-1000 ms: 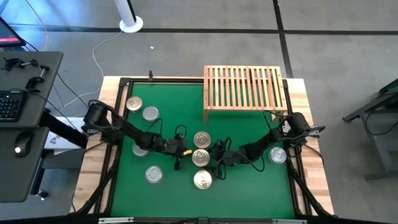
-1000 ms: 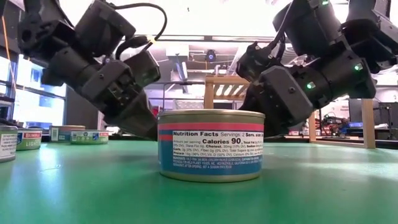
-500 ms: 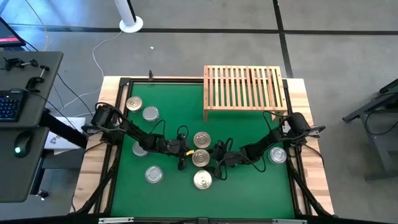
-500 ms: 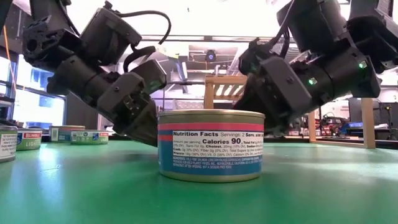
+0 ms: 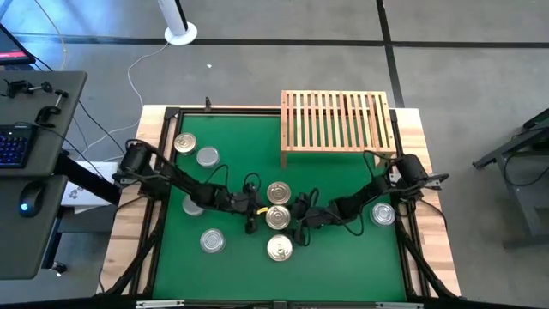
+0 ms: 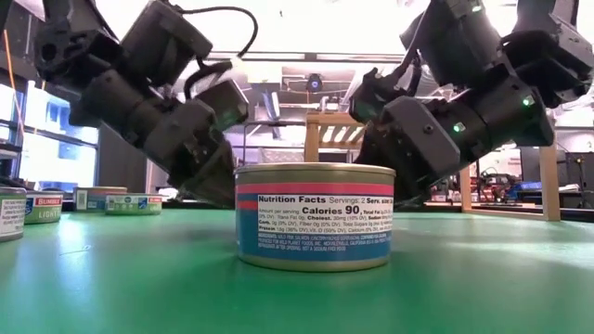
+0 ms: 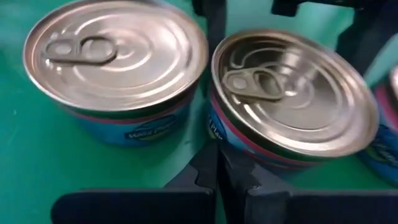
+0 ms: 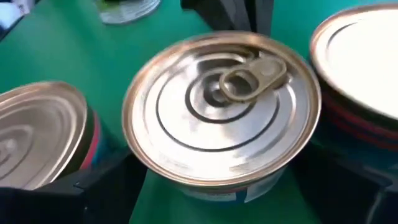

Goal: Stack canned seafood by type on shelf
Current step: Put the blue pink tuna can on the shelf

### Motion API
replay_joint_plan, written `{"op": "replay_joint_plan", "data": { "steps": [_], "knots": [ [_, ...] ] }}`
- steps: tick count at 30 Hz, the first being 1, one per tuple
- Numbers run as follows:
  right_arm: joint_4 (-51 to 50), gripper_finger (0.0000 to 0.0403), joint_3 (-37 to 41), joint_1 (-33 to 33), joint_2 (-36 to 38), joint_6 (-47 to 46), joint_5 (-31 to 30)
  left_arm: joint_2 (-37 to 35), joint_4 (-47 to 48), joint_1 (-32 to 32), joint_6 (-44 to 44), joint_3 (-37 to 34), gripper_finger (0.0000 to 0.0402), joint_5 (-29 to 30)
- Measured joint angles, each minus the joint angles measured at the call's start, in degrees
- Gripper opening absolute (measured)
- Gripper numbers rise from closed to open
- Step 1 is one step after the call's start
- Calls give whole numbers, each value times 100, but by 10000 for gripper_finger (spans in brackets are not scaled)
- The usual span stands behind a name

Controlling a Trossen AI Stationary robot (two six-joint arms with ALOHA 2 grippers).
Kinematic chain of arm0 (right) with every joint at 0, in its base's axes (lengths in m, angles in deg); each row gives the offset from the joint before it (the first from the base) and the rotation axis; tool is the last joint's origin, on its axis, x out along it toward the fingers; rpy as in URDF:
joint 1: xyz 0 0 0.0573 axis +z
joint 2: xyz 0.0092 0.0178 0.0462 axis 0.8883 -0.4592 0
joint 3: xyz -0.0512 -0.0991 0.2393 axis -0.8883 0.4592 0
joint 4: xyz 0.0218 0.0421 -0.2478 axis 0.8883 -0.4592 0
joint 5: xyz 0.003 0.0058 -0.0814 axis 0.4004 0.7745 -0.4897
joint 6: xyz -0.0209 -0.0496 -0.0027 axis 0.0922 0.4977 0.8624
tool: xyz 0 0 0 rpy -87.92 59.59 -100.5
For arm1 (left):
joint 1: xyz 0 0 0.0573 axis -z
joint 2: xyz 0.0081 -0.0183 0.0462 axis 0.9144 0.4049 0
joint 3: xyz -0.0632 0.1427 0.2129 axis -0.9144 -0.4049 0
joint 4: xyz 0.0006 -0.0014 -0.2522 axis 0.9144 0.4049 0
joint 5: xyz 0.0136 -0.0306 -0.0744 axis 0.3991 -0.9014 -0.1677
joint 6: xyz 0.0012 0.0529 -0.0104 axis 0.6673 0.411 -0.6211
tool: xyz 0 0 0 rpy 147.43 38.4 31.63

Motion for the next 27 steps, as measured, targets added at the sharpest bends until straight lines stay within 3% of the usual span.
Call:
{"op": "replay_joint_plan", "data": {
  "steps": [8, 14, 27],
  "knots": [
    [86, 382, 15, -72, 20, 232, 338, -389, 351, 20, 142, 8, 0, 10],
    [93, 383, 20, -102, 61, 239, 140, -408, 480, 56, 134, -1, 0, 72],
    [129, 399, 20, -277, 76, 117, 577, -408, 595, 63, 103, -14, 0, 60]
  ]
}}
